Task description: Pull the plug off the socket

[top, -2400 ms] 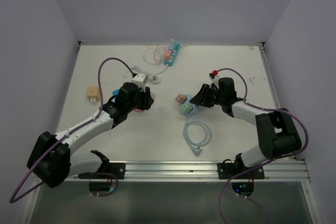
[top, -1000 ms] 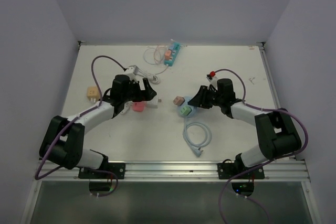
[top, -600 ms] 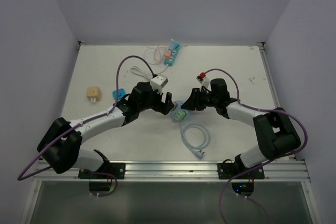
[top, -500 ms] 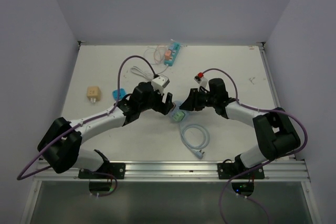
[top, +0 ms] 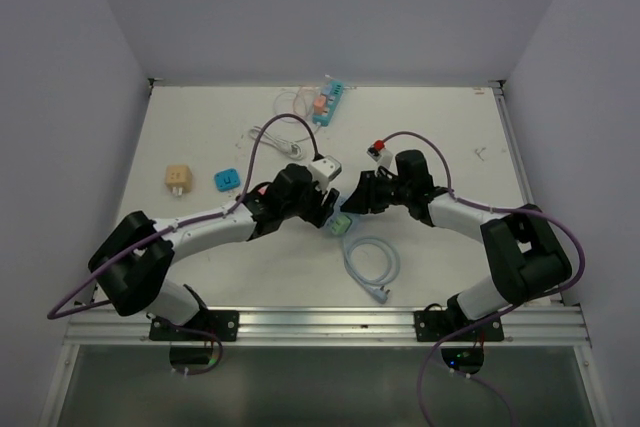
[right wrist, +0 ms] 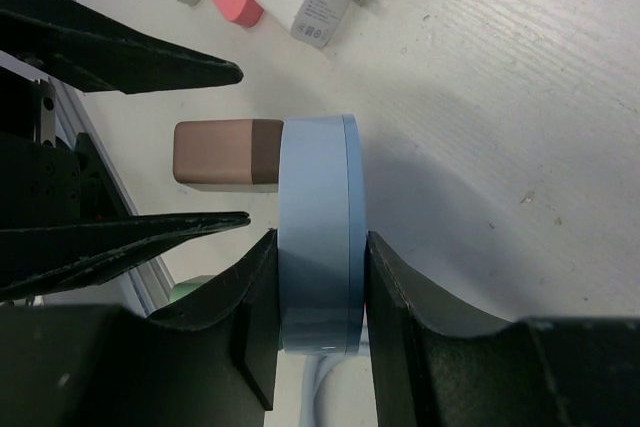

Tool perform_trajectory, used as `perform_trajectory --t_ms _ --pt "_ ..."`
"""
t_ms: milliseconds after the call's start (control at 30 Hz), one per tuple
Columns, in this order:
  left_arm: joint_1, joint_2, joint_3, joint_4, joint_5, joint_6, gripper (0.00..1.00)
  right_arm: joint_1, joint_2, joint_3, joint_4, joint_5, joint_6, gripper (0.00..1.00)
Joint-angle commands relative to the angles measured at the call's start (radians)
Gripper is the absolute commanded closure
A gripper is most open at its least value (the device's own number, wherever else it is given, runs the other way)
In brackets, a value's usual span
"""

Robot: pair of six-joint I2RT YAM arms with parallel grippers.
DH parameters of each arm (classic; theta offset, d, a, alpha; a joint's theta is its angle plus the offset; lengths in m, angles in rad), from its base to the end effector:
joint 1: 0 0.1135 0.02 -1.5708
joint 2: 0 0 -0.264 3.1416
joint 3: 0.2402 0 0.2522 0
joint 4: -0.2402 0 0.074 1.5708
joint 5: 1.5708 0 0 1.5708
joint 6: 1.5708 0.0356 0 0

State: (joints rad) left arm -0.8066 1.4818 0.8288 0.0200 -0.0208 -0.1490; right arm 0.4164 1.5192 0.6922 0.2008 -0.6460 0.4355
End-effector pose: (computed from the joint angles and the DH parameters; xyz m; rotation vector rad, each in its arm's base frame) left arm 0.2191 -0.2276 0.2104 0.7156 2.1340 -0.5035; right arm 0.2651 0.1407 0.1775 -0.3662 2.2724 1.1704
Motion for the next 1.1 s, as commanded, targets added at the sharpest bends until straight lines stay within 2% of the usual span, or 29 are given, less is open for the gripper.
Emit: perform_trajectory --t_ms 0,33,133,200,233,300,333,400,433,733,1067 --pt "-0.002 0.012 0.044 0.014 -0.027 0.029 0.34 0.009 0.006 0.052 0.025 -0.038 -0.015 1.0" --pt "-0.002 0.018 0.044 0.017 -0.025 0.028 0.4 0.01 0.007 0.053 0.025 -0.041 -0.018 1.0" --pt "-0.003 0.026 0.043 0.024 -0.005 0.025 0.45 0.012 0.007 0.053 0.022 -0.043 -0.02 1.0" --pt "-0.003 0.026 0.041 0.024 -0.001 0.022 0.55 0.012 0.001 0.053 0.02 -0.046 -0.02 1.0" --pt "-0.003 0.025 0.039 0.024 -0.001 0.02 0.66 0.012 0.002 0.053 0.02 -0.046 -0.02 1.0" --pt "-0.003 0.008 0.036 0.021 -0.002 0.02 0.77 0.012 0.007 0.053 0.02 -0.04 -0.021 1.0" --pt "-0.002 -0.001 0.035 0.021 -0.004 0.019 0.87 0.012 0.009 0.055 0.017 -0.034 -0.021 1.0" --pt "-0.002 -0.034 0.027 0.02 -0.008 0.02 0.98 0.012 0.015 0.055 0.009 -0.005 -0.026 1.0" --pt "-0.002 -0.043 0.027 0.012 -0.011 0.022 1.0 0.012 0.018 0.058 -0.003 0.009 -0.032 1.0" --pt "-0.002 -0.227 0.007 -0.087 -0.004 0.022 1.0 0.005 0.027 0.076 -0.124 0.241 -0.061 1.0" --pt "-0.002 -0.431 0.093 -0.261 -0.045 0.016 1.0 0.001 -0.042 0.05 -0.097 0.252 -0.057 1.0"
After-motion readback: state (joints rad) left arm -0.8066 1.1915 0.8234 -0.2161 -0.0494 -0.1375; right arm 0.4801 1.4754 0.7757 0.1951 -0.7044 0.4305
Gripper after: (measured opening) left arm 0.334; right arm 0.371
